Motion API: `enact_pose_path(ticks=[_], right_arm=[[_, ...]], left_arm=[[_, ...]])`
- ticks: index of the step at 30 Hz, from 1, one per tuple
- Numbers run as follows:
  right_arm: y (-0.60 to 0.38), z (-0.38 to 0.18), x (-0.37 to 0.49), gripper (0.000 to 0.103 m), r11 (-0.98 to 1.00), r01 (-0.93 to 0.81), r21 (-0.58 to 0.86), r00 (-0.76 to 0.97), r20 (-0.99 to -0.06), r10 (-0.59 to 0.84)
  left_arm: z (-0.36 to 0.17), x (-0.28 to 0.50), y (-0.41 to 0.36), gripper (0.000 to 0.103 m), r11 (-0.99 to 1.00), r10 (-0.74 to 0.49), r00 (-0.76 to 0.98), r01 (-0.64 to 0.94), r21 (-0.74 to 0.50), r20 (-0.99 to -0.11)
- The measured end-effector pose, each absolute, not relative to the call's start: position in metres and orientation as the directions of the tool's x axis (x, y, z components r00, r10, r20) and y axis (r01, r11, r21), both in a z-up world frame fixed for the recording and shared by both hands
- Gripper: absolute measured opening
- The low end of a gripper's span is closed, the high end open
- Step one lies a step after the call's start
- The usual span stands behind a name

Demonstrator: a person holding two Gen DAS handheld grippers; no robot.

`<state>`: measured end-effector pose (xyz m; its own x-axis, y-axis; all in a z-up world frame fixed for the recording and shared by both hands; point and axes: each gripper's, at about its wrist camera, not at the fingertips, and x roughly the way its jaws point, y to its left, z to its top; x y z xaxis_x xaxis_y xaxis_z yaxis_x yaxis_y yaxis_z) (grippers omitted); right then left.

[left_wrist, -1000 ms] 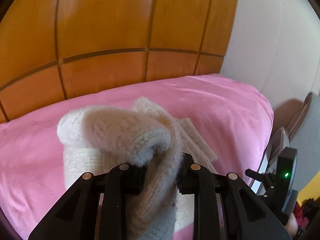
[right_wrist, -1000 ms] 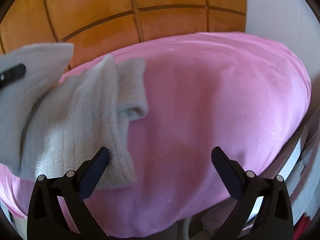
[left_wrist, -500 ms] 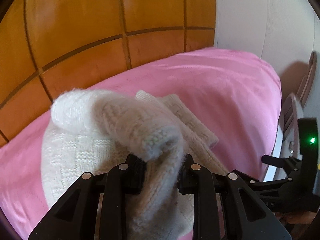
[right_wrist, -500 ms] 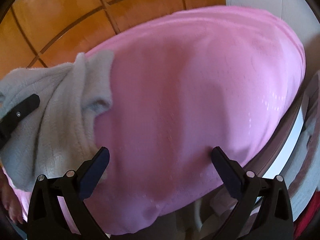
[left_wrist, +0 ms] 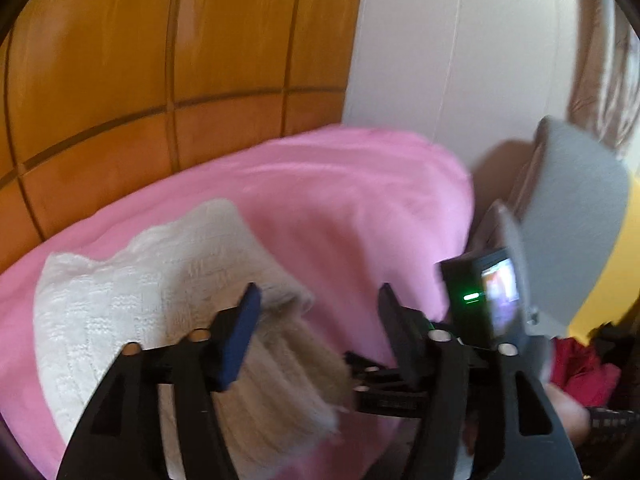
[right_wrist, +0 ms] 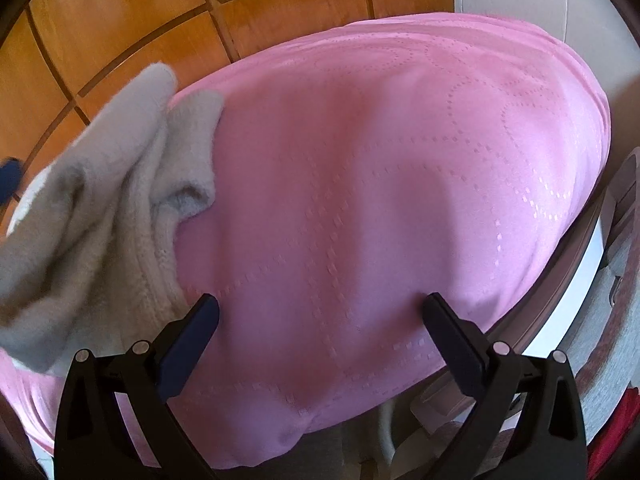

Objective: Fold small clothes

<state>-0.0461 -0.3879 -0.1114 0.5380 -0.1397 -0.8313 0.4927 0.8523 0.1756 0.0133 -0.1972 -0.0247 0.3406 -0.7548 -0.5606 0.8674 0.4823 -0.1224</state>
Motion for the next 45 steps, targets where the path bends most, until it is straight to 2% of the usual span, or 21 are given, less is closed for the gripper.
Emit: enact_pose_path(ticks=[3,8,14,17,20,22,23,24,26,28,30,33,36,38,40,41,42,45], right_arm=[[-0.387,-0.111,-0.046,0.101,0.855,0.488,0.175,0.535,-0.834,-0.135],[-0.392,-0.099,-0.048,0.101,0.85,0.479,0.219,0.558,-0.823,-0.103],[-0.381,-0.044,-0.051,0.101,0.857,0.348,0.381,0.747,-0.665,-0.008],[-0.365,-0.033,-0.032,0.099,0.839,0.21,0.502,0.772,-0.611,0.173],[-0.355,-0.036,-0.01,0.089,0.801,0.165,0.576,0.756,-0.595,0.272],[-0.351,-0.044,0.01,0.083,0.788,0.175,0.591,0.744,-0.603,0.288],[-0.35,-0.051,0.023,0.074,0.791,0.198,0.578,0.726,-0.629,0.278],[-0.349,-0.054,0.03,0.052,0.794,0.211,0.57,0.711,-0.647,0.276],[-0.348,-0.059,0.044,0.025,0.791,0.214,0.573,0.68,-0.669,0.301],[-0.354,-0.046,0.048,0.019,0.805,0.19,0.562,0.7,-0.653,0.291],[-0.361,-0.028,0.044,0.015,0.828,0.168,0.535,0.742,-0.622,0.252],[-0.378,-0.026,0.04,0.015,0.813,0.203,0.546,0.752,-0.619,0.228],[-0.385,-0.058,0.046,0.016,0.795,0.258,0.549,0.706,-0.669,0.233],[-0.384,-0.076,0.04,0.021,0.797,0.252,0.549,0.717,-0.659,0.228],[-0.38,-0.077,0.028,0.037,0.812,0.247,0.529,0.755,-0.631,0.182],[-0.377,-0.075,0.023,0.054,0.825,0.256,0.504,0.75,-0.642,0.16],[-0.375,-0.072,0.021,0.064,0.831,0.256,0.494,0.748,-0.646,0.154],[-0.369,-0.047,0.011,0.08,0.873,0.276,0.402,0.765,-0.641,0.053]], left_arm=[[-0.018,0.014,-0.177,0.065,0.508,-0.761,0.376,0.852,-0.125,-0.529],[-0.016,0.045,-0.119,0.065,0.688,-0.671,0.539,0.709,-0.157,-0.509],[-0.039,0.088,-0.054,0.065,0.87,-0.47,0.684,0.463,-0.166,-0.558],[-0.061,0.103,-0.037,0.065,0.92,-0.373,0.709,0.365,-0.142,-0.598],[-0.082,0.106,-0.03,0.065,0.931,-0.349,0.697,0.335,-0.146,-0.626],[-0.088,0.104,-0.035,0.065,0.926,-0.357,0.682,0.347,-0.147,-0.638],[-0.089,0.103,-0.037,0.065,0.926,-0.355,0.685,0.35,-0.141,-0.636],[-0.089,0.102,-0.042,0.065,0.926,-0.352,0.689,0.355,-0.128,-0.633],[-0.087,0.102,-0.05,0.065,0.925,-0.346,0.687,0.364,-0.11,-0.639],[-0.083,0.106,-0.054,0.059,0.922,-0.351,0.682,0.372,-0.108,-0.642],[-0.08,0.107,-0.064,0.057,0.915,-0.355,0.678,0.393,-0.092,-0.644],[-0.08,0.105,-0.078,0.057,0.91,-0.343,0.694,0.412,-0.042,-0.633],[-0.084,0.101,-0.086,0.057,0.919,-0.306,0.716,0.395,0.003,-0.627],[-0.088,0.095,-0.088,0.057,0.926,-0.284,0.735,0.378,0.024,-0.616],[-0.091,0.087,-0.085,0.057,0.93,-0.262,0.753,0.365,0.051,-0.604],[-0.091,0.086,-0.084,0.057,0.93,-0.259,0.754,0.364,0.056,-0.604],[-0.088,0.085,-0.081,0.057,0.928,-0.263,0.749,0.369,0.054,-0.609],[-0.073,0.087,-0.069,0.06,0.921,-0.303,0.723,0.389,0.003,-0.621]])
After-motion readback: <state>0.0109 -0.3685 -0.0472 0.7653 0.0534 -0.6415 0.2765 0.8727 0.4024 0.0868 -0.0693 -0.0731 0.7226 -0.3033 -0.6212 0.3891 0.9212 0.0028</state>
